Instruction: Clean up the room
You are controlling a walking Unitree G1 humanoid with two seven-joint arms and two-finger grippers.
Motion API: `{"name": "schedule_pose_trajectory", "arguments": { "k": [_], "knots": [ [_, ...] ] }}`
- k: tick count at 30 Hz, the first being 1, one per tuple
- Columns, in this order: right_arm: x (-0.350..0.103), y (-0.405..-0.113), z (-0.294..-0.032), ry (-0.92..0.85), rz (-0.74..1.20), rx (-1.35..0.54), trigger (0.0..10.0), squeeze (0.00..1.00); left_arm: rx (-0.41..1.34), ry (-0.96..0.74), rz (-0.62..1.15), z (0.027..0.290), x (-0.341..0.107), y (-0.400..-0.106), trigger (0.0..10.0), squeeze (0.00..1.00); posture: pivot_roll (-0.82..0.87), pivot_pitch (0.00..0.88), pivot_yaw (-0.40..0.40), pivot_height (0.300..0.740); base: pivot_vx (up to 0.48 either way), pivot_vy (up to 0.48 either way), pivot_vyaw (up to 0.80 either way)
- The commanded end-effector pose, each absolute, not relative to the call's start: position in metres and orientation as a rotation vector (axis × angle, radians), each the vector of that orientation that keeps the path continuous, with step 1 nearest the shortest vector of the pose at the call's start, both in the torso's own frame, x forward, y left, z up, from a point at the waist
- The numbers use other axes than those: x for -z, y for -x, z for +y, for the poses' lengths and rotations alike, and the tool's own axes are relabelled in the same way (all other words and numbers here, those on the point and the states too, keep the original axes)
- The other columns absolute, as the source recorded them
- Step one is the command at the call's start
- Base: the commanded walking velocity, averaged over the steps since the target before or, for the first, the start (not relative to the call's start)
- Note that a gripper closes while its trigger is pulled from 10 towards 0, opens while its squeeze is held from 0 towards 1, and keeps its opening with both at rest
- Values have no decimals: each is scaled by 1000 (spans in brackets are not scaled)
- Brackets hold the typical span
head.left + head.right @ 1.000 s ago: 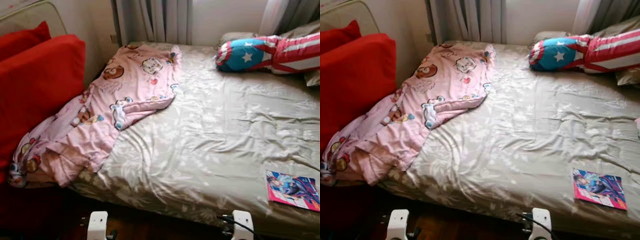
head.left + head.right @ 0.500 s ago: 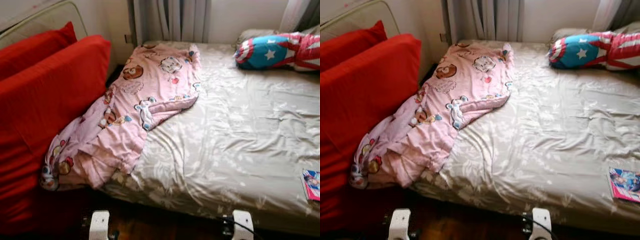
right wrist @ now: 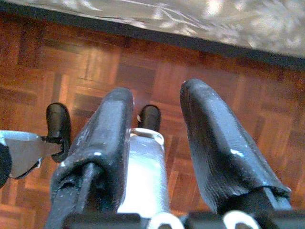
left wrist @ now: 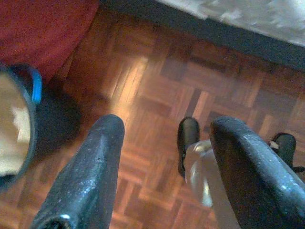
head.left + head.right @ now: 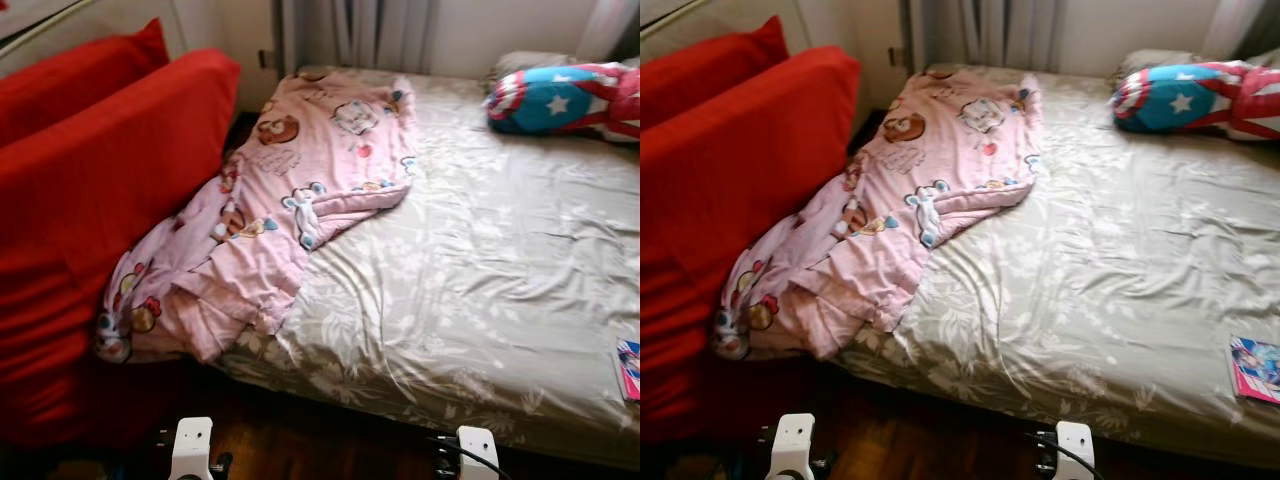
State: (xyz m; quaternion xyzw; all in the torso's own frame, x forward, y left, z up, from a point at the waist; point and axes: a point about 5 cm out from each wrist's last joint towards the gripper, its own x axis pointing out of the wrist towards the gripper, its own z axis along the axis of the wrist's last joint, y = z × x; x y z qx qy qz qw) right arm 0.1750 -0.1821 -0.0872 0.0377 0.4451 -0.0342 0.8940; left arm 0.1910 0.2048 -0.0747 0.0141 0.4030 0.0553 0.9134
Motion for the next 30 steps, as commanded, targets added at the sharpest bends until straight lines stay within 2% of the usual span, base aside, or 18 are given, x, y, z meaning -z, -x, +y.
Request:
{"name": "schedule_pose_trajectory", "arguments": {
  "k": [1, 22, 30],
  "knots": [
    [90, -170, -179, -81, 936, 62, 10000, 0, -118, -37, 861, 207, 78, -184, 10000, 0, -6, 98, 22, 740, 0, 0, 800],
    [91, -167, -179, -77, 945, 54, 10000, 0, -136, -20, 870, 206, 82, -176, 10000, 0, -4, 93, 16, 740, 0, 0, 800],
    [90, -168, -182, -74, 941, 66, 10000, 0, -147, -10, 871, 206, 81, -177, 10000, 0, -8, 107, 0, 740, 0, 35, 60]
  ]
}}
